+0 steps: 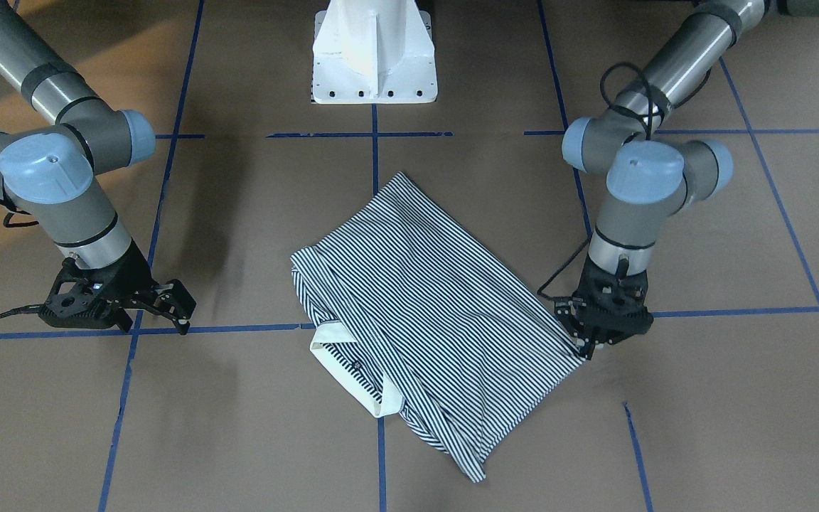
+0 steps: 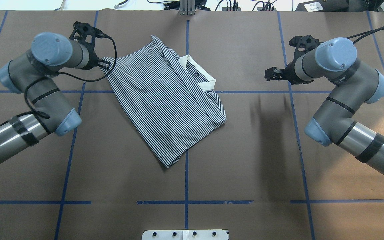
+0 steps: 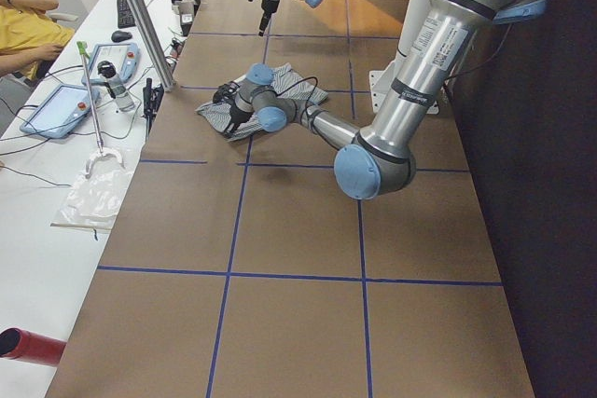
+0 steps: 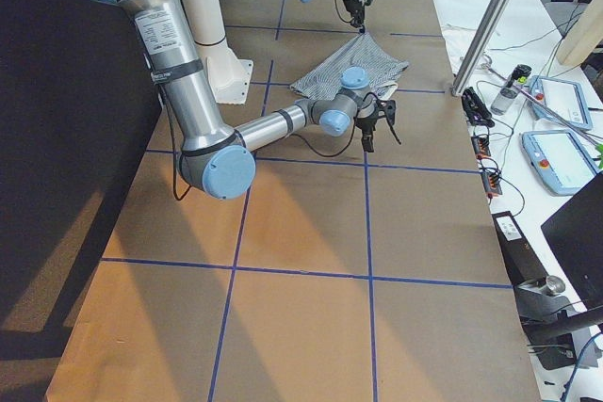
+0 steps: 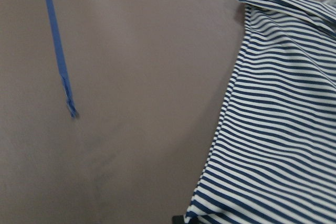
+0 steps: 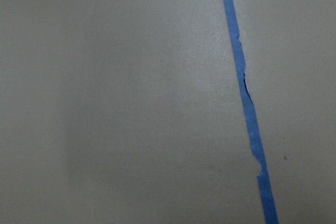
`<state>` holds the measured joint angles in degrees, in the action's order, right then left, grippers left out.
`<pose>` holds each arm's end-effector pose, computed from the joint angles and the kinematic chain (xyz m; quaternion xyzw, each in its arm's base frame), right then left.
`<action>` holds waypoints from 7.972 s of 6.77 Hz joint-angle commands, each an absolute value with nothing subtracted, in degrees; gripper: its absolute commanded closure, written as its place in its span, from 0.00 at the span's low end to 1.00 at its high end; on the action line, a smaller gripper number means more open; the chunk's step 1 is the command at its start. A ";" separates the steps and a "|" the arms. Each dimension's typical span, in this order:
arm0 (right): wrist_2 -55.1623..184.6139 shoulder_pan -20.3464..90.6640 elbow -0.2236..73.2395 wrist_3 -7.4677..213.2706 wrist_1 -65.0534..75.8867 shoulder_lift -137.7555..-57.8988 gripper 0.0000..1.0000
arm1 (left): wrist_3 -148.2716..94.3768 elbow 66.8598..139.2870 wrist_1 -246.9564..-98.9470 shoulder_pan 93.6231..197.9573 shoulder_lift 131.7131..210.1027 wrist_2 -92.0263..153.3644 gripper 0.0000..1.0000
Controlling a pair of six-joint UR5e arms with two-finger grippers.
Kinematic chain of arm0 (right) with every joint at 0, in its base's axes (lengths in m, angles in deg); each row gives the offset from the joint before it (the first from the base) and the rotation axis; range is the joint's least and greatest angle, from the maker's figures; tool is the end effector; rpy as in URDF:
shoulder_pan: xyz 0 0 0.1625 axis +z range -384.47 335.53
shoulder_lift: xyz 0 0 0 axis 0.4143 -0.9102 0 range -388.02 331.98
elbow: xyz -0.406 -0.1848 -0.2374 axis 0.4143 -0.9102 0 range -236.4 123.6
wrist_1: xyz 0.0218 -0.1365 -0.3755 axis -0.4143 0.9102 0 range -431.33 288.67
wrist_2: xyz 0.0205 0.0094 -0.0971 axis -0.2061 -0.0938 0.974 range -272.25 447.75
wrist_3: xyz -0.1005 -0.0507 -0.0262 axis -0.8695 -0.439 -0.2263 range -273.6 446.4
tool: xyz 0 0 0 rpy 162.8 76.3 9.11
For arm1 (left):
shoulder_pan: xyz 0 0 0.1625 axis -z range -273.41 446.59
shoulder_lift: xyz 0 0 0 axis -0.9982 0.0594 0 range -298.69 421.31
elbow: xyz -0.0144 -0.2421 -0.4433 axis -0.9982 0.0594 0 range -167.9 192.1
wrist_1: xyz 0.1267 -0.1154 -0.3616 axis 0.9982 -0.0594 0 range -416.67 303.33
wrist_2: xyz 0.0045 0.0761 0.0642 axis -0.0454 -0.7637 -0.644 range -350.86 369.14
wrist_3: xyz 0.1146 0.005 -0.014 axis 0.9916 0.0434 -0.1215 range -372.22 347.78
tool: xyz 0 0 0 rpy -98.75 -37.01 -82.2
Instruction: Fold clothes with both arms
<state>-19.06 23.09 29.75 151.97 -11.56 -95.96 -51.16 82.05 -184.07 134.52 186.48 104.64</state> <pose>-0.3968 -0.5818 0.5117 0.1308 -0.4067 0.1222 0.8959 0.4502 -0.6810 0.4682 0.3080 0.3197 0.0457 0.8949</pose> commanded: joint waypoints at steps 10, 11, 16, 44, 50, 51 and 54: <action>0.02 9.81 6.52 193.26 0.57 -64.37 0.31 | -38.06 74.95 -193.25 140.47 188.67 111.44 0.00; 0.47 9.46 4.96 193.80 0.30 -63.10 0.31 | -38.06 74.95 -193.25 140.30 188.58 111.44 0.00; 1.61 8.14 1.61 196.60 -0.84 -60.63 0.66 | -39.38 74.95 -193.25 140.12 188.67 111.44 0.00; 13.12 -13.13 49.16 159.92 25.17 -87.26 0.34 | -44.47 77.32 -193.87 136.16 188.23 111.44 0.00; 16.64 -13.13 47.49 140.77 24.56 -87.00 0.45 | -44.47 77.32 -193.87 136.16 187.79 111.44 0.00; 16.64 -13.22 47.14 139.85 24.56 -86.21 0.45 | -44.47 77.32 -193.87 136.16 187.79 111.44 0.00; 16.56 -13.40 46.96 139.84 24.47 -85.15 0.45 | -44.47 77.32 -193.87 136.16 187.79 111.44 0.00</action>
